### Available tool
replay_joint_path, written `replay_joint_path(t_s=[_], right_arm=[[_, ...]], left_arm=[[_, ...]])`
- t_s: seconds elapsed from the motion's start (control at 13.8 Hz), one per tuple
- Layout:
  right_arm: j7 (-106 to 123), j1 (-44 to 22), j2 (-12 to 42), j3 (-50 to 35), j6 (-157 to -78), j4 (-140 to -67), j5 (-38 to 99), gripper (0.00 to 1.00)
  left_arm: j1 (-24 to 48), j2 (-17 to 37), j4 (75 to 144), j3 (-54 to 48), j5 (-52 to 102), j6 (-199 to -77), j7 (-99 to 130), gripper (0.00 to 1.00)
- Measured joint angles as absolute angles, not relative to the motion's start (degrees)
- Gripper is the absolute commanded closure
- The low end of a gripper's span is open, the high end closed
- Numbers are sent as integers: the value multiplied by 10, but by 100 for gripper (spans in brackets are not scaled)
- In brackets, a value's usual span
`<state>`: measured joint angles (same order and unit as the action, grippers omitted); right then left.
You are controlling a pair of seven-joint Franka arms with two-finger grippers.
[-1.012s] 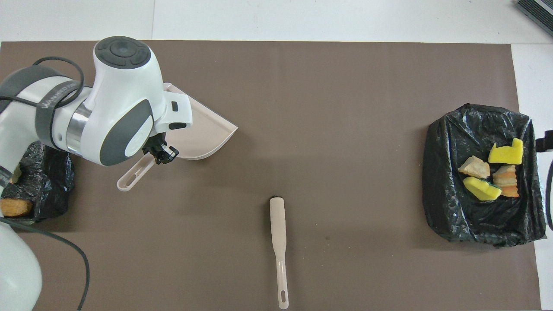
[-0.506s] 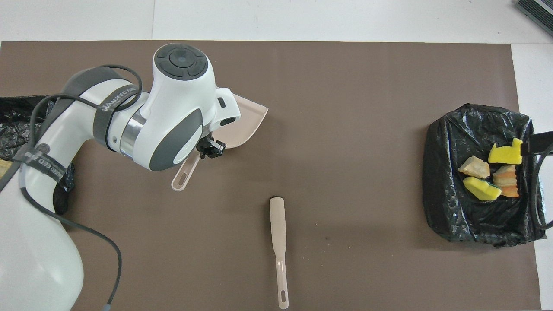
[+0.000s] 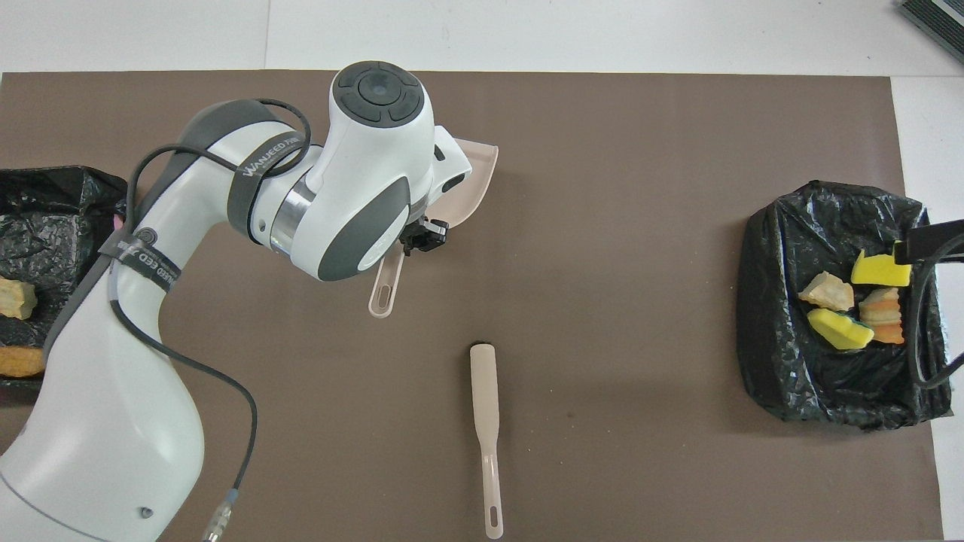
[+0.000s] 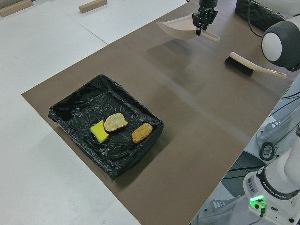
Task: Sweep and dump trash in bin
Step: 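Place the empty dustpan on the table with the left gripper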
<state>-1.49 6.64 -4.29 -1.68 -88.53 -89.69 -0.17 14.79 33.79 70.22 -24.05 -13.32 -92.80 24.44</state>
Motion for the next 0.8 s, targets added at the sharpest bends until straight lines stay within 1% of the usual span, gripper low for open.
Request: replay_joint_path(t_s=[0.14,0.51,0.8], right_arm=[[-15,65,-43,-21,-885,-897,-2,0],[-15,64,-43,-23,-885,-898,-1,0],[-15,64,-43,-23,-885,-898,-1,0]], left_arm=[[161,363,674,-240,-133,-931,271,100],[201,434,635,-241,-132,-954,325,100],[219,443,625,-242,-132,-976,340,100]])
